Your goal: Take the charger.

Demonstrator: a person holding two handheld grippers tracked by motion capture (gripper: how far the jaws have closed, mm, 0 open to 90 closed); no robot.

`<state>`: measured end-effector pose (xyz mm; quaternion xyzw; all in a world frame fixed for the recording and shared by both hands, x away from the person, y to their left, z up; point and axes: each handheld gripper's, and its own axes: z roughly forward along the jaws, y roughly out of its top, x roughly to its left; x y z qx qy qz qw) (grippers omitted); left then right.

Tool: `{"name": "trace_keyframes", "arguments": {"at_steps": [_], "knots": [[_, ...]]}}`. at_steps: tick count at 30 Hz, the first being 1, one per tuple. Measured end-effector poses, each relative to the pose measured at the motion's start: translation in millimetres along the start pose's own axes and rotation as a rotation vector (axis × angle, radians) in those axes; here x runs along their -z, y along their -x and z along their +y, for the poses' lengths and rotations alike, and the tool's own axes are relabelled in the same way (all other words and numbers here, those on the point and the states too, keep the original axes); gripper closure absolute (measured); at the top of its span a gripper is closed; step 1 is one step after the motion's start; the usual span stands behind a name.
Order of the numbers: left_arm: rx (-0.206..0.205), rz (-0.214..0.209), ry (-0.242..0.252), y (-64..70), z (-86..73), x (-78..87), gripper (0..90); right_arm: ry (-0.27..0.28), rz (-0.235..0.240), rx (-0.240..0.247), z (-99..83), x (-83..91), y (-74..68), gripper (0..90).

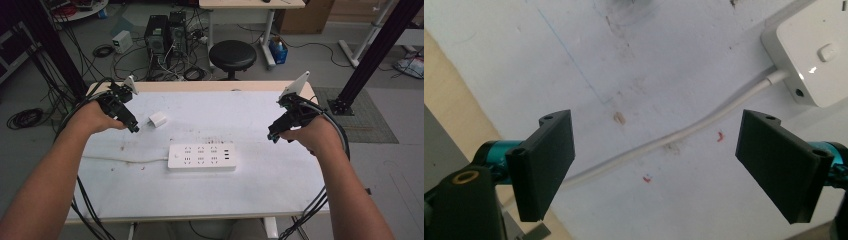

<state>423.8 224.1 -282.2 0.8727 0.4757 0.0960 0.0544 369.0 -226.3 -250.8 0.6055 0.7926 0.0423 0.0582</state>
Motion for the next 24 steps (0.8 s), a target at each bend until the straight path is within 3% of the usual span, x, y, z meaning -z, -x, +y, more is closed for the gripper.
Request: {"name": "trace_keyframes", "arguments": {"at_steps": [7,10,13,20,24], "knots": [[-0.015,-0.029,0.047,-3.7,12.0,-17.5,15.9,0.002,0.007,0.015,-0.2,-0.2,-3.3,10.7],[-0.048,-0.029,0.038,-5.8,17.2,-30.0,15.9,0.004,0.004,0.024,-0.4,-0.9,-5.8,10.7],[-0.038,-0.030,0.041,-5.5,21.9,-41.8,15.9,-0.001,-0.004,0.041,0.2,-1.7,-10.3,10.7],[-0.058,-0.036,0.042,-7.2,37.6,-64.8,15.9,-0.005,-0.008,0.048,2.8,-2.7,-15.3,10.7],[-0.061,-0.061,0.051,-9.9,46.3,-77.3,15.9,-0.008,-0.010,0.059,2.1,-4.2,-17.7,10.7]]}}
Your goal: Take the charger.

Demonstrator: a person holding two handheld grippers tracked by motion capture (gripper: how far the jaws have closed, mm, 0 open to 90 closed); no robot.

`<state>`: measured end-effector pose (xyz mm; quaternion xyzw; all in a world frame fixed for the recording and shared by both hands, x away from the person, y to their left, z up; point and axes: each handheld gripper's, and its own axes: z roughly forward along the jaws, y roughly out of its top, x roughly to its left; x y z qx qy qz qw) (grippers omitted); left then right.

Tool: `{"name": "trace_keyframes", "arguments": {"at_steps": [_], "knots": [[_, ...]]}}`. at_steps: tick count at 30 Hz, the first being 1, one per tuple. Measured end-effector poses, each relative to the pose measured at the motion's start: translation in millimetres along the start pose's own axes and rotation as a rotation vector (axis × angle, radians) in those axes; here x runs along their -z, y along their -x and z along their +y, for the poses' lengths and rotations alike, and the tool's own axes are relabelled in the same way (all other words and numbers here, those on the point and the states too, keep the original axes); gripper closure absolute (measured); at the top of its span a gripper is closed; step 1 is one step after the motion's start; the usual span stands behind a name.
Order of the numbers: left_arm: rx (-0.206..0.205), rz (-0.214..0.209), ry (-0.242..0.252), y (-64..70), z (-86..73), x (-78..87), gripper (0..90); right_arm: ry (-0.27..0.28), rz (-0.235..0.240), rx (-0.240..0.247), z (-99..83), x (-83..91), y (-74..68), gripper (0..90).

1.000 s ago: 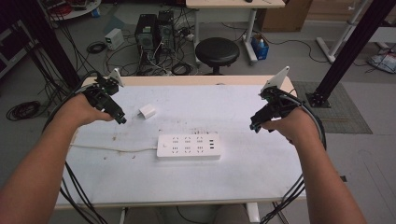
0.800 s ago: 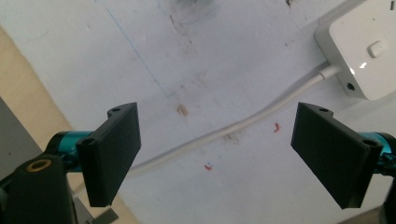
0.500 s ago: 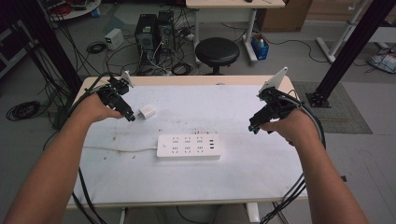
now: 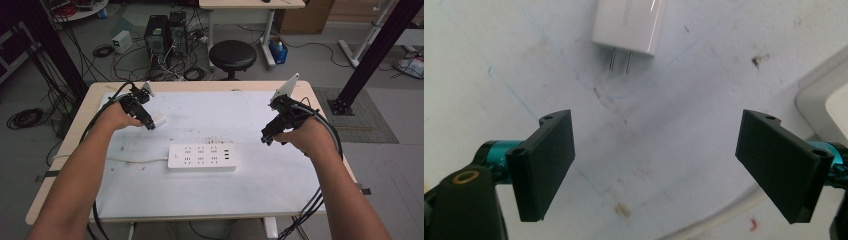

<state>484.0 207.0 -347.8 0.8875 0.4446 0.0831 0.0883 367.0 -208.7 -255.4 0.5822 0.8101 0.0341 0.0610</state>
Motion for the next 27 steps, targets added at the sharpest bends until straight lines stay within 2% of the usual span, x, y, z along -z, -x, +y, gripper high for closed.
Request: {"name": "trace_keyframes", "arguments": {"at_steps": [2,3,5,6,10,15,18,24,27], "knots": [[-0.025,0.000,0.004,-0.6,5.5,-10.3,15.9,0.001,0.000,0.001,-0.8,-1.1,0.1,10.7],[-0.025,0.000,0.004,-0.6,5.5,-10.3,15.9,-0.002,0.001,0.003,-1.2,-1.3,0.3,10.7],[-0.054,0.017,-0.022,-2.6,8.1,-16.3,15.9,-0.003,-0.001,0.001,-2.3,-1.9,0.5,10.7],[-0.031,0.014,-0.018,-4.6,9.7,-23.5,15.9,-0.003,-0.003,0.006,-2.9,-2.2,1.1,10.7],[-0.028,0.004,-0.007,-8.2,12.7,-30.2,15.9,-0.006,0.011,0.000,-4.4,-0.9,1.8,10.7],[-0.020,-0.001,-0.012,-12.8,17.7,-42.4,15.9,-0.001,0.000,-0.009,-6.5,0.5,5.7,10.7],[-0.025,0.004,-0.001,-14.2,21.0,-49.4,15.9,0.000,0.001,-0.011,-6.9,0.3,6.5,10.7],[-0.032,0.001,-0.019,-16.1,24.6,-62.4,15.9,-0.005,-0.007,-0.009,-7.8,-0.9,5.3,10.7],[-0.010,0.003,0.013,-18.1,27.0,-64.1,15.9,-0.003,-0.013,-0.002,-7.5,0.8,4.4,10.7]]}}
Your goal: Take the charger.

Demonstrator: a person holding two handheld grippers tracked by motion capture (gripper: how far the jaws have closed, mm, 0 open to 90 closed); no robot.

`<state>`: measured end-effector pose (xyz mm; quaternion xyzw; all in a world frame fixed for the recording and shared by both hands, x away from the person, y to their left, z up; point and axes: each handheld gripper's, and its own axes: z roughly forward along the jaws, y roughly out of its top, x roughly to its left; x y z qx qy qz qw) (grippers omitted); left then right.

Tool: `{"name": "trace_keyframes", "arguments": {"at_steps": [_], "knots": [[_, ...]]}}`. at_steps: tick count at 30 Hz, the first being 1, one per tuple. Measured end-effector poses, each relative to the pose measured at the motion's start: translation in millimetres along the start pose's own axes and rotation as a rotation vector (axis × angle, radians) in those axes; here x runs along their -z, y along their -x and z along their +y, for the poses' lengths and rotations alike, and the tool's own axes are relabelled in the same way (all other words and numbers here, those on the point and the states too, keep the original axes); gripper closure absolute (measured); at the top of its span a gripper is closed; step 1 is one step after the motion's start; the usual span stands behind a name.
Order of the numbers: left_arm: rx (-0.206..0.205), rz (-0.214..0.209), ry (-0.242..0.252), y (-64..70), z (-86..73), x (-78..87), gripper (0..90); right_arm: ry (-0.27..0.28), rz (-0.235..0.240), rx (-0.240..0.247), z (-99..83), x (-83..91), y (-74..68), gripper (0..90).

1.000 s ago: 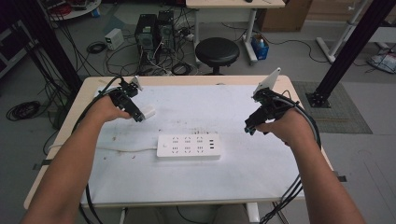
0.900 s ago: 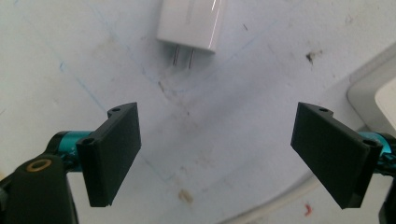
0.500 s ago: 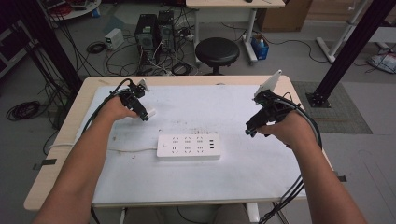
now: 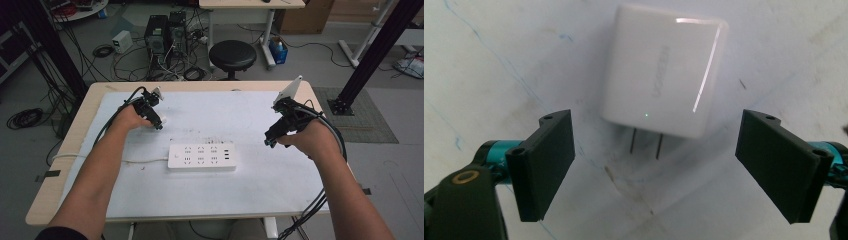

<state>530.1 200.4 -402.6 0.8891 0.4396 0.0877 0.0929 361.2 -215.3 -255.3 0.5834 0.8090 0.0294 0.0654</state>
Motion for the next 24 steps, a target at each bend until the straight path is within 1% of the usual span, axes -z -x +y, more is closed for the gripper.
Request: {"name": "trace_keyframes", "arguments": {"at_steps": [3,4,5,6,8,10,11,12,13,14,16,18,19,20,21,22,23,24], "knots": [[0.003,-0.016,-0.007,-3.2,0.7,-3.9,15.9,0.004,-0.005,0.001,0.3,3.4,-1.1,10.7],[-0.003,-0.013,-0.013,-4.7,0.9,-4.8,15.9,0.004,-0.007,0.002,0.4,3.5,-1.4,10.7],[0.008,-0.015,-0.005,-5.2,1.0,-6.1,15.9,0.004,-0.008,0.006,0.5,3.5,-1.6,10.7],[0.007,-0.018,0.000,-5.9,1.2,-6.8,15.9,0.004,-0.009,0.007,0.6,3.4,-1.7,10.7],[-0.001,-0.011,0.003,-5.9,2.6,-8.5,15.9,0.005,-0.009,0.004,0.8,3.1,-1.7,10.7],[-0.008,-0.019,0.001,-5.9,5.0,-9.8,16.6,0.001,-0.008,0.002,1.2,2.0,-1.9,10.8],[-0.021,-0.019,-0.003,-5.8,6.5,-9.9,17.2,0.002,-0.006,0.006,1.5,1.2,-1.4,10.7],[-0.022,-0.021,0.001,-5.1,7.8,-10.3,19.6,0.000,-0.004,0.001,1.6,-0.4,-1.3,10.7],[-0.033,-0.024,0.003,-4.7,9.2,-10.4,20.9,-0.003,-0.003,-0.001,1.6,-1.0,-1.1,10.7],[-0.036,-0.026,0.004,-4.0,10.4,-10.6,20.9,-0.003,-0.003,-0.001,1.6,-1.0,-1.1,10.7],[-0.041,-0.023,0.000,-4.1,11.4,-10.6,23.7,-0.004,-0.004,-0.001,1.5,-1.4,-0.8,10.7],[-0.031,-0.036,-0.010,-3.5,12.7,-13.1,24.4,-0.006,-0.004,-0.007,1.1,-1.8,0.9,10.7],[-0.041,-0.035,-0.019,-4.2,12.9,-13.5,24.4,-0.006,-0.002,-0.010,0.8,-1.8,1.4,10.7],[-0.035,-0.038,-0.016,-3.7,12.8,-14.5,24.4,-0.006,-0.003,-0.010,0.5,-1.7,2.1,10.7],[-0.042,-0.034,-0.017,-3.7,12.9,-15.0,24.5,-0.004,-0.002,-0.011,0.1,-1.7,2.9,10.7],[-0.050,-0.036,-0.021,-3.6,13.1,-14.7,26.5,-0.005,-0.005,-0.010,-0.2,-1.5,3.5,10.7],[-0.047,-0.035,-0.012,-2.6,13.1,-14.8,31.4,-0.007,-0.007,-0.012,-0.4,-1.6,4.5,10.8],[-0.048,-0.035,-0.010,-2.8,13.7,-14.6,31.4,-0.007,-0.007,-0.012,-0.4,-1.6,4.5,10.8]]}}
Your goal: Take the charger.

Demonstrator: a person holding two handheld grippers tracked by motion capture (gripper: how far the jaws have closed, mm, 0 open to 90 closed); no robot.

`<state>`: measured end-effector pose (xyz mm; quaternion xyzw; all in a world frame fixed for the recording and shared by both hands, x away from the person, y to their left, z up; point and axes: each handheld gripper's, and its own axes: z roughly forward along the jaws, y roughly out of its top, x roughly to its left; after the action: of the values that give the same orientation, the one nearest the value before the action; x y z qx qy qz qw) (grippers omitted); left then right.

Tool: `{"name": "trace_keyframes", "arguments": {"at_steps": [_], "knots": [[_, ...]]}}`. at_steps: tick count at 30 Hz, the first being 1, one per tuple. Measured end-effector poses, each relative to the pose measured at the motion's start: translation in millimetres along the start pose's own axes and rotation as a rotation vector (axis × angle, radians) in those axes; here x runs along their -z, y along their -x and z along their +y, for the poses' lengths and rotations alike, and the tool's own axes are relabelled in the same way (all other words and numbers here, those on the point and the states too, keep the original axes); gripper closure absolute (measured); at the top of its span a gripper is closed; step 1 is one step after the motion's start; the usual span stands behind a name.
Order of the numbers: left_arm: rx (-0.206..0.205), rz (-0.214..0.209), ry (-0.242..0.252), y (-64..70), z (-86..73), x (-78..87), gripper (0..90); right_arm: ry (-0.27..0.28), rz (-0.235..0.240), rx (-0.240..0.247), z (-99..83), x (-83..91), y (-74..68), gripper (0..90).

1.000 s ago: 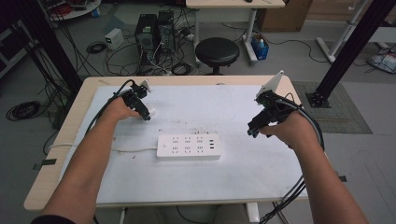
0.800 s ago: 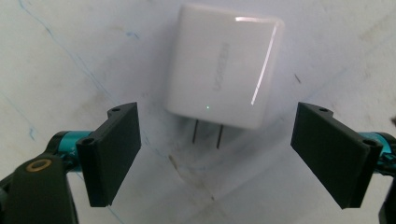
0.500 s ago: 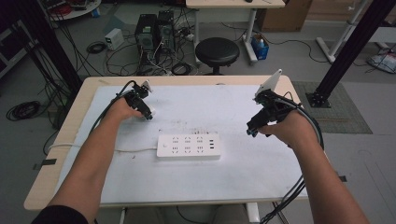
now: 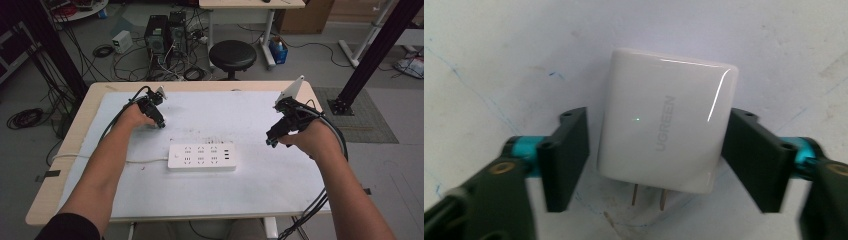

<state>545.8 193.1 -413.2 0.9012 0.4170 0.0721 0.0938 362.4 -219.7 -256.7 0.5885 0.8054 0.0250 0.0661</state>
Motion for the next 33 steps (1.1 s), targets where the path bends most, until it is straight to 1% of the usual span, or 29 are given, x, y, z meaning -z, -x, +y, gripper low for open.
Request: {"name": "trace_keyframes", "arguments": {"at_steps": [2,3,7,9,10,11,17,18,19,22,23,25,26,28,30,32,33], "knots": [[0.004,-0.013,0.004,0.6,0.5,-0.6,35.7,-0.005,-0.001,-0.002,-0.1,-0.9,0.6,10.7],[0.002,-0.016,0.000,0.1,0.8,-0.7,35.8,-0.004,0.001,-0.001,-0.3,-1.7,1.0,10.7],[0.016,-0.024,0.003,-1.1,0.3,-0.6,37.3,-0.011,0.008,0.000,0.2,-4.8,0.5,10.7],[0.007,-0.026,-0.001,-0.6,0.2,0.2,41.1,-0.011,0.008,-0.001,1.5,-5.4,0.6,10.8],[0.011,-0.029,0.001,0.6,0.0,0.3,41.1,-0.011,0.008,-0.001,1.5,-5.4,0.6,10.8],[0.002,-0.023,-0.007,1.5,0.1,1.0,42.2,-0.013,0.006,-0.004,2.0,-5.3,0.7,10.8],[0.006,-0.029,-0.019,3.9,-0.7,2.3,42.4,-0.010,0.005,-0.003,2.0,-5.4,0.9,10.7],[-0.005,-0.028,-0.033,5.7,-1.7,4.8,42.4,-0.010,0.006,-0.002,1.4,-5.8,0.0,10.8],[-0.004,-0.027,-0.035,6.8,-2.4,7.3,42.4,-0.012,0.007,0.001,1.2,-6.1,-0.2,10.8],[-0.009,-0.029,-0.023,9.2,-4.8,19.9,42.4,-0.011,0.010,0.004,1.7,-6.5,-1.3,10.7],[-0.006,-0.024,-0.019,9.8,-6.0,25.3,42.5,-0.010,0.009,0.006,2.1,-6.9,-1.8,10.8],[-0.005,-0.028,-0.017,9.5,-9.7,36.0,42.5,-0.014,0.011,0.004,2.8,-7.6,-3.1,10.7],[0.001,-0.030,-0.013,10.5,-12.2,40.8,42.5,-0.013,0.010,0.011,3.1,-8.0,-3.4,10.7],[-0.010,-0.029,-0.023,12.5,-18.0,51.8,42.4,-0.016,0.004,0.016,3.4,-8.4,-5.0,10.7],[-0.012,-0.026,-0.012,15.7,-24.8,64.2,42.5,-0.012,0.015,0.018,4.1,-8.0,-5.9,10.7],[-0.032,-0.016,-0.005,19.9,-31.3,77.0,42.5,-0.006,0.021,0.014,5.5,-8.1,-6.4,10.7],[-0.036,-0.023,0.005,22.1,-34.7,83.4,42.5,-0.004,0.025,0.015,6.4,-8.5,-6.5,10.7]]}}
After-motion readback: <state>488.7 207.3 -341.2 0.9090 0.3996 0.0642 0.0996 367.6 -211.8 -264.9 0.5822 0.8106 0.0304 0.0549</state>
